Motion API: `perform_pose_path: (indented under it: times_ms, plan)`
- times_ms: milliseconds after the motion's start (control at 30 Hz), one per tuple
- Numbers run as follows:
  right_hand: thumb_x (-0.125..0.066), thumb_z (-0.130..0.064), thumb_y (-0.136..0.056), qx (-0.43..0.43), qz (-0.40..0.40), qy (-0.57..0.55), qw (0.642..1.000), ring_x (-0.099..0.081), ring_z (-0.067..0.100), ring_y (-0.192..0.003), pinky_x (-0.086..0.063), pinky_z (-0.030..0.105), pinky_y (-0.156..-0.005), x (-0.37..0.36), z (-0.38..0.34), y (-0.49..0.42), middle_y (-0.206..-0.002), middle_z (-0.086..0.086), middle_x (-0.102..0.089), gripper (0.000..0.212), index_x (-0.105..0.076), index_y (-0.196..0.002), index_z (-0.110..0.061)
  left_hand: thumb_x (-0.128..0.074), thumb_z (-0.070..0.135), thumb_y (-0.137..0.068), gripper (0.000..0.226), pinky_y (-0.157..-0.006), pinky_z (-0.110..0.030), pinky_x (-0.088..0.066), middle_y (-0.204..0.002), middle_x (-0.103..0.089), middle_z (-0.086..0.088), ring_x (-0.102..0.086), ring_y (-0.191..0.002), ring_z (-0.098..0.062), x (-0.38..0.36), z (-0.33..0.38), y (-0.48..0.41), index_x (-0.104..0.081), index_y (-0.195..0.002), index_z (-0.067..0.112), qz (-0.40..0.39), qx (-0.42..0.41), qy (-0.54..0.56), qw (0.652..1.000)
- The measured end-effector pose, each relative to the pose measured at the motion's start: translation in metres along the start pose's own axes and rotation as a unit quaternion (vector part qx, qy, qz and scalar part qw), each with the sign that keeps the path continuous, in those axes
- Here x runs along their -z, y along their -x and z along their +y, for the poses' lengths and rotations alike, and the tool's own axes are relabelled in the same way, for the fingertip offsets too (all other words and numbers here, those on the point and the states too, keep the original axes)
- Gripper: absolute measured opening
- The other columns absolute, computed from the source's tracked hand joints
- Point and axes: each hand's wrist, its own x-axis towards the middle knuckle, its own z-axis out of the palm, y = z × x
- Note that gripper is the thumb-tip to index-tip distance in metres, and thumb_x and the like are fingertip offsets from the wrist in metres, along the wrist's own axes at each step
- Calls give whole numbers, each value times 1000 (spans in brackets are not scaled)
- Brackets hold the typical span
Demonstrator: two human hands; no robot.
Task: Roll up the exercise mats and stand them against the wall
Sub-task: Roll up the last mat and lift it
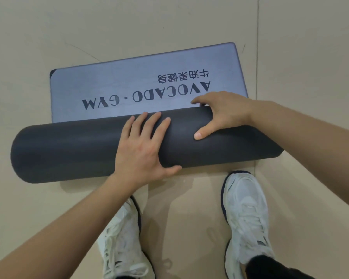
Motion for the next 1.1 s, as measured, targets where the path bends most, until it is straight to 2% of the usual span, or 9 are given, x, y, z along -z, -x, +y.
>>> perform_pose_path:
  times_ms: [67, 167, 300, 500, 600, 700, 833, 967, 1100]
  plan:
    - [-67, -85, -69, 29, 126, 40, 991, -51, 26, -130, -40, 43, -105, -10, 3, 11, -144, 0, -53, 107, -39, -156, -29, -66, 85, -58, 116, -122, -51, -30, -154, -51, -8, -45, -143, -35, 5, -7, -13, -50, -151, 18, -13, 7, 12, 1000]
    - [-58, -86, -72, 119, 278, 86, 949, -54, 32, -120, -40, 47, -103, -43, 4, 29, -138, 8, -58, 102, -50, -150, -20, -60, 92, -55, 118, -118, -46, -35, -149, -55, -1, -51, -134, -30, 12, -18, -34, -50, -150, 23, -40, 10, 23, 999]
    - [-64, -83, -76, 147, 351, 175, 908, -53, 42, -128, -38, 58, -110, -79, 4, 35, -142, 19, -58, 100, -55, -146, -13, -56, 94, -53, 116, -111, -44, -37, -147, -55, 7, -50, -132, -23, 22, -28, -58, -46, -150, 31, -89, 21, 52, 994]
    - [-52, -90, -76, 130, 313, 232, 912, -49, 41, -133, -36, 57, -112, -65, 4, 27, -148, 19, -53, 107, -46, -152, -15, -53, 93, -57, 113, -108, -45, -36, -146, -56, 5, -52, -129, -25, 26, -34, -75, -46, -151, 31, -116, 8, 56, 992]
    - [-53, -90, -75, 127, 306, 215, 919, -51, 37, -129, -39, 54, -109, -54, 5, 22, -146, 14, -54, 105, -47, -152, -18, -54, 79, -69, 93, -109, -46, -36, -142, -62, 0, -57, -126, -30, 24, -28, -63, -59, -142, 23, -27, -30, 24, 999]
    - [-52, -92, -73, 123, 286, 188, 932, -53, 33, -125, -41, 51, -106, -41, 6, 14, -144, 8, -56, 106, -47, -151, -21, -61, 64, -76, 77, -110, -50, -37, -139, -64, -5, -58, -127, -34, 21, -15, -42, -65, -135, 16, 72, -18, 15, 997]
    - [-50, -96, -68, 108, 219, 137, 960, -52, 26, -120, -41, 45, -103, -13, 6, 3, -140, -2, -57, 107, -44, -152, -30, -62, 65, -75, 89, -117, -54, -33, -152, -54, -13, -48, -140, -38, 18, -4, -28, -55, -147, 14, 68, 12, -16, 997]
    - [-59, -93, -68, 93, 162, 92, 978, -51, 21, -120, -43, 42, -98, 13, 5, -9, -135, -7, -56, 101, -42, -151, -37, -62, 78, -69, 118, -126, -59, -18, -167, -32, -14, -28, -154, -40, 11, -8, -36, -28, -163, 15, 6, 19, -65, 998]
    - [-50, -95, -70, 75, 179, 113, 974, -52, 23, -117, -43, 43, -98, 22, 3, -12, -135, -6, -57, 100, -45, -150, -36, -71, 78, -63, 125, -126, -57, -18, -165, -35, -13, -33, -151, -38, 9, -18, -53, -30, -162, 15, 23, 20, -64, 997]
